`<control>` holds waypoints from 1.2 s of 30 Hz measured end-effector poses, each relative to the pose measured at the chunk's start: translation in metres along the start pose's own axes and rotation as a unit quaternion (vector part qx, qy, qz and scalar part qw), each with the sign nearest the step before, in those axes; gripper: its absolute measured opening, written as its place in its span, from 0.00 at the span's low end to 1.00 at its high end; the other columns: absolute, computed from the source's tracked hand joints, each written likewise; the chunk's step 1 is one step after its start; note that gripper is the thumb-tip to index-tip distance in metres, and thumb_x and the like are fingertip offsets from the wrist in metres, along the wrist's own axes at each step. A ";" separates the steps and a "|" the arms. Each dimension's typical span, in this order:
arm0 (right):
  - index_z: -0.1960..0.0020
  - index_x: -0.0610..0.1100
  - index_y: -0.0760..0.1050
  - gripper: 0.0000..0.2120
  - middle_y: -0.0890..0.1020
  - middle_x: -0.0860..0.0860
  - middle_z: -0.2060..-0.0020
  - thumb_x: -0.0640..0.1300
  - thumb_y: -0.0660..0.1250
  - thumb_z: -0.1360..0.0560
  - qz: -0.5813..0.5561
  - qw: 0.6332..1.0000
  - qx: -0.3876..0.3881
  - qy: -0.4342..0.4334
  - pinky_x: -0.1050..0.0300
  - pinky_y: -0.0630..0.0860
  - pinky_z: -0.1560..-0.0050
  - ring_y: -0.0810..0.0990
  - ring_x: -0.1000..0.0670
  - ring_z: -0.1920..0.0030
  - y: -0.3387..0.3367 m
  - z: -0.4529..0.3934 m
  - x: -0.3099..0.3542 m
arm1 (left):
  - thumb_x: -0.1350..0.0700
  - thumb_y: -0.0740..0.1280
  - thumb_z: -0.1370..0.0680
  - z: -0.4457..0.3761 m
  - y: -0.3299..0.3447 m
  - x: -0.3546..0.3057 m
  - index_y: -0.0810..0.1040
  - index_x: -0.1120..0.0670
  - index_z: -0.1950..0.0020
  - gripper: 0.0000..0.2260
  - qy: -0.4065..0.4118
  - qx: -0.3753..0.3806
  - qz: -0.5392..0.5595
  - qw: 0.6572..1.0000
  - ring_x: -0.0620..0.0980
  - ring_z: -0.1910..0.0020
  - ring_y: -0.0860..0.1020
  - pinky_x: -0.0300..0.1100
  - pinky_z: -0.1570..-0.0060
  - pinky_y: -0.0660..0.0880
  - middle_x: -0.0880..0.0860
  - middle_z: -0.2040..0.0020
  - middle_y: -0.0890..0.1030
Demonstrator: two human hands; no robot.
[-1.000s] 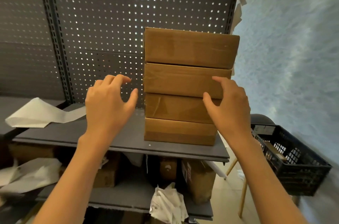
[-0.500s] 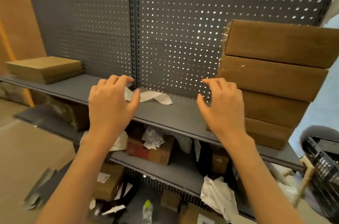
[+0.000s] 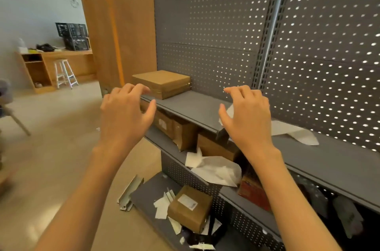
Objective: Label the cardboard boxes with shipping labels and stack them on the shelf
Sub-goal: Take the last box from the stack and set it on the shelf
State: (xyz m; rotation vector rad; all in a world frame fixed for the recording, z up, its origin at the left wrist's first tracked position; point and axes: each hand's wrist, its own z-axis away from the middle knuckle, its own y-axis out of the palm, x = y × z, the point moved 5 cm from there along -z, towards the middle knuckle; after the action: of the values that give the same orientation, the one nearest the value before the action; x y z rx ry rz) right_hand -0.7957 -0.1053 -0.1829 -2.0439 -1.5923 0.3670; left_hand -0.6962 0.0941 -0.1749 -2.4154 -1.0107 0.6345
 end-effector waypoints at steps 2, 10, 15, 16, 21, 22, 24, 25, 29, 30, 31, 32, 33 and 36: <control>0.43 0.40 0.77 0.15 0.80 0.43 0.51 0.44 0.69 0.28 -0.016 1.000 0.003 -0.005 0.46 0.73 0.51 0.78 0.39 0.51 0.022 -0.011 0.026 | 0.52 0.67 0.25 -0.011 -0.001 0.031 0.79 0.55 0.46 0.11 -0.004 0.001 -0.013 1.000 0.60 0.51 0.77 0.50 0.53 0.71 0.56 0.50 0.81; 0.42 0.42 0.77 0.14 0.80 0.45 0.50 0.45 0.68 0.27 -0.054 0.998 0.032 -0.024 0.48 0.71 0.50 0.77 0.41 0.50 0.101 -0.049 0.103 | 0.51 0.67 0.25 -0.046 0.016 0.123 0.79 0.54 0.45 0.11 -0.021 0.012 -0.049 0.999 0.59 0.51 0.77 0.50 0.53 0.71 0.55 0.50 0.81; 0.43 0.42 0.77 0.14 0.80 0.44 0.50 0.46 0.67 0.27 -0.072 0.996 0.041 -0.039 0.47 0.71 0.49 0.77 0.41 0.50 0.154 -0.073 0.131 | 0.51 0.67 0.25 -0.065 0.043 0.167 0.79 0.55 0.46 0.11 -0.037 0.018 -0.054 0.998 0.59 0.51 0.77 0.50 0.53 0.71 0.55 0.51 0.81; 0.43 0.42 0.77 0.14 0.80 0.44 0.50 0.46 0.68 0.27 -0.077 0.995 0.041 -0.039 0.47 0.71 0.50 0.77 0.41 0.50 0.165 -0.078 0.136 | 0.51 0.67 0.25 -0.070 0.049 0.174 0.79 0.55 0.46 0.11 -0.040 0.020 -0.056 0.997 0.58 0.51 0.77 0.50 0.53 0.71 0.55 0.50 0.81; 0.45 0.42 0.77 0.12 0.80 0.45 0.52 0.45 0.67 0.27 -0.098 0.994 0.038 -0.029 0.49 0.70 0.51 0.76 0.42 0.51 0.225 -0.104 0.154 | 0.50 0.66 0.24 -0.101 0.086 0.210 0.79 0.54 0.45 0.11 -0.039 0.020 -0.059 0.997 0.57 0.49 0.77 0.49 0.52 0.71 0.54 0.50 0.81; 0.45 0.42 0.77 0.12 0.80 0.45 0.52 0.45 0.67 0.27 -0.104 0.994 0.035 -0.024 0.48 0.70 0.52 0.76 0.42 0.51 0.238 -0.110 0.157 | 0.50 0.66 0.24 -0.108 0.095 0.215 0.79 0.54 0.45 0.11 -0.039 0.020 -0.058 0.997 0.58 0.49 0.77 0.49 0.51 0.70 0.54 0.49 0.81; 0.44 0.42 0.77 0.13 0.80 0.45 0.52 0.45 0.67 0.27 -0.112 0.993 0.033 -0.015 0.48 0.70 0.51 0.76 0.42 0.51 0.262 -0.126 0.163 | 0.50 0.66 0.24 -0.125 0.114 0.226 0.78 0.53 0.44 0.12 -0.036 0.021 -0.056 0.998 0.57 0.48 0.77 0.49 0.51 0.70 0.53 0.49 0.81; 0.44 0.42 0.77 0.13 0.80 0.45 0.51 0.45 0.67 0.26 -0.114 0.993 0.036 -0.013 0.49 0.70 0.51 0.76 0.42 0.50 0.275 -0.135 0.166 | 0.50 0.66 0.24 -0.135 0.124 0.232 0.78 0.53 0.44 0.12 -0.033 0.022 -0.055 0.998 0.57 0.48 0.77 0.49 0.51 0.71 0.53 0.49 0.81; 0.44 0.41 0.77 0.13 0.80 0.44 0.51 0.45 0.67 0.27 -0.113 0.993 0.029 -0.009 0.48 0.70 0.52 0.76 0.41 0.51 0.322 -0.170 0.174 | 0.49 0.66 0.24 -0.173 0.160 0.260 0.79 0.53 0.45 0.11 -0.026 0.024 -0.057 0.998 0.56 0.50 0.77 0.48 0.52 0.71 0.52 0.50 0.81; 0.44 0.41 0.77 0.13 0.80 0.44 0.52 0.44 0.67 0.27 -0.111 0.994 0.022 -0.007 0.48 0.71 0.52 0.77 0.41 0.52 0.332 -0.178 0.175 | 0.50 0.66 0.25 -0.182 0.168 0.268 0.79 0.53 0.45 0.11 -0.024 0.023 -0.057 0.998 0.56 0.50 0.77 0.48 0.52 0.71 0.53 0.50 0.81; 0.43 0.41 0.77 0.14 0.80 0.44 0.51 0.44 0.68 0.27 -0.109 0.994 0.018 -0.003 0.48 0.71 0.53 0.77 0.41 0.52 0.341 -0.186 0.177 | 0.50 0.66 0.25 -0.189 0.175 0.275 0.79 0.53 0.46 0.11 -0.022 0.022 -0.058 0.998 0.56 0.51 0.77 0.48 0.53 0.71 0.53 0.51 0.81; 0.42 0.42 0.77 0.14 0.80 0.44 0.51 0.44 0.68 0.27 -0.105 0.994 0.019 0.001 0.48 0.71 0.52 0.77 0.41 0.51 0.351 -0.192 0.178 | 0.50 0.67 0.25 -0.196 0.182 0.282 0.79 0.53 0.46 0.11 -0.020 0.022 -0.058 0.998 0.57 0.51 0.77 0.48 0.53 0.71 0.53 0.51 0.81; 0.42 0.42 0.77 0.15 0.80 0.45 0.51 0.45 0.68 0.27 -0.102 0.995 0.022 0.004 0.48 0.71 0.51 0.77 0.42 0.51 0.361 -0.197 0.181 | 0.50 0.67 0.25 -0.202 0.189 0.290 0.79 0.53 0.46 0.11 -0.019 0.024 -0.059 0.998 0.57 0.51 0.77 0.48 0.54 0.71 0.53 0.52 0.81; 0.41 0.42 0.77 0.15 0.80 0.45 0.50 0.45 0.67 0.27 -0.095 0.995 0.030 0.011 0.49 0.71 0.51 0.76 0.43 0.51 0.388 -0.209 0.187 | 0.50 0.67 0.25 -0.219 0.213 0.312 0.79 0.53 0.46 0.10 -0.015 0.034 -0.052 0.998 0.58 0.51 0.77 0.48 0.55 0.71 0.53 0.51 0.81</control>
State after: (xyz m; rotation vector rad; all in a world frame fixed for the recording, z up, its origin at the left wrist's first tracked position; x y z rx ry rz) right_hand -0.3213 -0.0424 -0.2046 -1.8281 -1.7233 0.3185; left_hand -0.2624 0.1423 -0.1936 -2.2852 -1.1017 0.6588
